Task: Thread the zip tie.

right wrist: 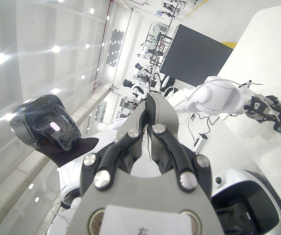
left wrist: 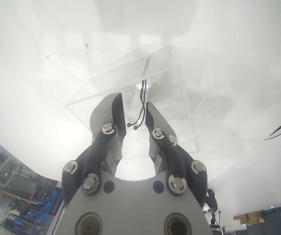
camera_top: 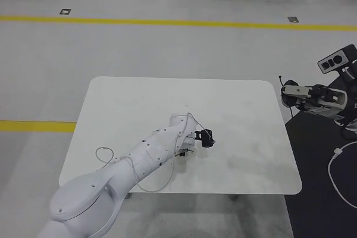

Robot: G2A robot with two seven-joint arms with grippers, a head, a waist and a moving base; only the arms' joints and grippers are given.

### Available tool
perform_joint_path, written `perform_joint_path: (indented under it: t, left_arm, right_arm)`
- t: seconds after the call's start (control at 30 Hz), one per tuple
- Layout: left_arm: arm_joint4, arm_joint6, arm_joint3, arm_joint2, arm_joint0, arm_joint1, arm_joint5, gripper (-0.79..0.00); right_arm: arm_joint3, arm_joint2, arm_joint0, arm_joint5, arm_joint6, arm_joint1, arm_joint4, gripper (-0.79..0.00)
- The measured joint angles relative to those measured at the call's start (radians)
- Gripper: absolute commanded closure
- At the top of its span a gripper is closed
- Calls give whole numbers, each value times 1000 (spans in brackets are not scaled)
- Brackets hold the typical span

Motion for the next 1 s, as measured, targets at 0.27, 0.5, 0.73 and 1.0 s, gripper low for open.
perform_joint_path:
  t: [0.27, 0.5, 0.73, 1.0]
  left_arm:
    - [-2, 2, 12, -2, -1, -5, -2, -114]
    - [-9, 6, 19, 3, -9, -10, -6, 0]
    - [-18, 8, 35, 20, -1, -14, -8, -40]
    - [-27, 5, 36, 28, -1, -19, -5, -105]
  right_arm:
    - [0, 0, 0, 0, 0, 0, 0, 0]
    - [0, 0, 0, 0, 0, 0, 0, 0]
    - [0, 0, 0, 0, 0, 0, 0, 0]
    - [0, 0, 0, 0, 0, 0, 0, 0]
